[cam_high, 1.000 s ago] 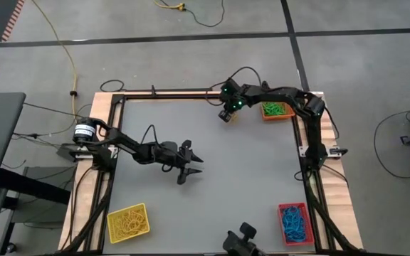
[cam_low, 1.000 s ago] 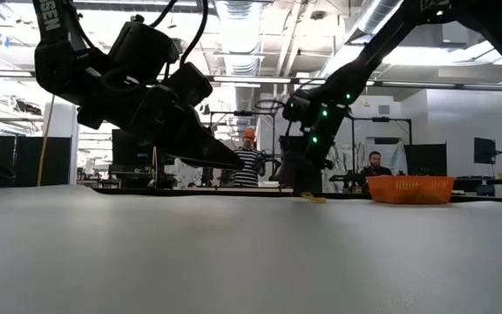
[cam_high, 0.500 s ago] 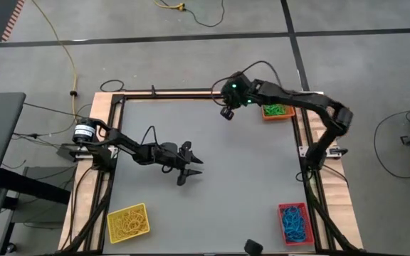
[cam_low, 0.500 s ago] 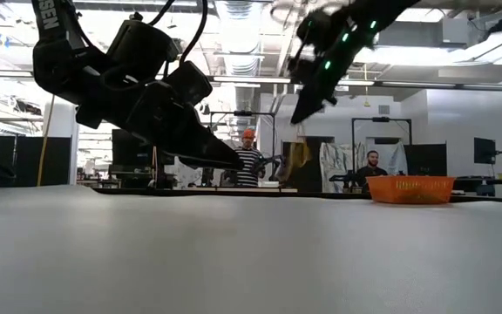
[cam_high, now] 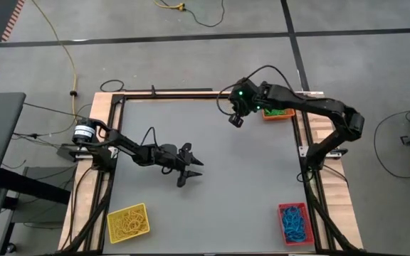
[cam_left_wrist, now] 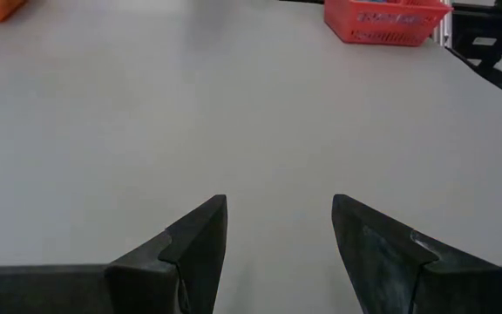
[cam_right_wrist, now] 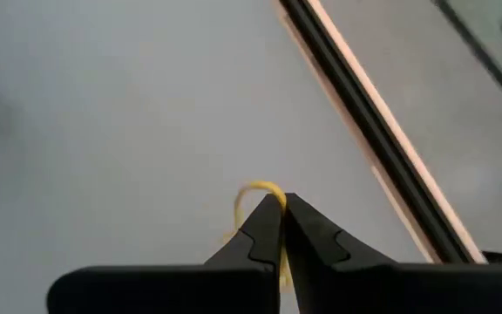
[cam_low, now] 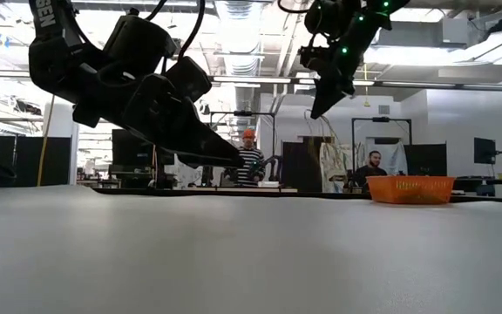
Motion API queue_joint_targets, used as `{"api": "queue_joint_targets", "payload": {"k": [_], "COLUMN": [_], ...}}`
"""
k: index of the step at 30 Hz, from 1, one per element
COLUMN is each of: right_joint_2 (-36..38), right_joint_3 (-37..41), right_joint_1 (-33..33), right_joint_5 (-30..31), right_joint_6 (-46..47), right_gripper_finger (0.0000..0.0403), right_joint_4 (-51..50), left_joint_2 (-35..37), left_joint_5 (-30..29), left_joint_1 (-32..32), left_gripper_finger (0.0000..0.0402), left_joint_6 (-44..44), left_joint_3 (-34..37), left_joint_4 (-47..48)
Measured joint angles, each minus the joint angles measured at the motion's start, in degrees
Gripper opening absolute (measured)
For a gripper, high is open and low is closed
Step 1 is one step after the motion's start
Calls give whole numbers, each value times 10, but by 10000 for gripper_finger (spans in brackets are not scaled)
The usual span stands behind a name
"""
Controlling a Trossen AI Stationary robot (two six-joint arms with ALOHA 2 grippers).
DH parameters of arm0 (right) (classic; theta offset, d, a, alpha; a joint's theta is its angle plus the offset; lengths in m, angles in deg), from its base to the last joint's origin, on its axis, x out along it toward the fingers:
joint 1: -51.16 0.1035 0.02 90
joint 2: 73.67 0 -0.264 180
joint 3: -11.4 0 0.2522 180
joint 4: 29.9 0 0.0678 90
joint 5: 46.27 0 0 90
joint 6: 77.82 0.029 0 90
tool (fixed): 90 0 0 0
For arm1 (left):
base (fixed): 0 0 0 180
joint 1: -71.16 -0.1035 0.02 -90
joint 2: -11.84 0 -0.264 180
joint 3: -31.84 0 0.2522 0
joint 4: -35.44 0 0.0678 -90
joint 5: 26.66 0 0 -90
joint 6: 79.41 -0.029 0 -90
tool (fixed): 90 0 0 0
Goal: Sort rubber bands into baskets
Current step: Put the yellow rubber band into the yellow bin
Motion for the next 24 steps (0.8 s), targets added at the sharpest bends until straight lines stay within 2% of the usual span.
{"api": "queue_joint_targets", "payload": {"k": [4, 7, 12, 20, 24], "right_joint_2": [0, 0, 0, 0, 0], "right_joint_3": [10, 18, 18, 18, 18], "right_joint_1": [2, 1, 1, 1, 2], "right_joint_5": [3, 4, 29, 30, 28], "right_joint_6": [-1, -1, 10, 11, 14], "right_gripper_finger": [27, 35, 79, 160, 178], "right_joint_4": [4, 3, 4, 3, 2], "left_joint_2": [0, 0, 0, 0, 0], "left_joint_5": [0, 0, -1, -1, -1], "left_joint_1": [5, 8, 9, 9, 9], "left_gripper_finger": [197, 197, 197, 197, 197], "left_joint_6": [4, 4, 8, 8, 8], "left_joint_3": [0, 0, 0, 0, 0], "left_joint_4": [0, 0, 0, 0, 0]}}
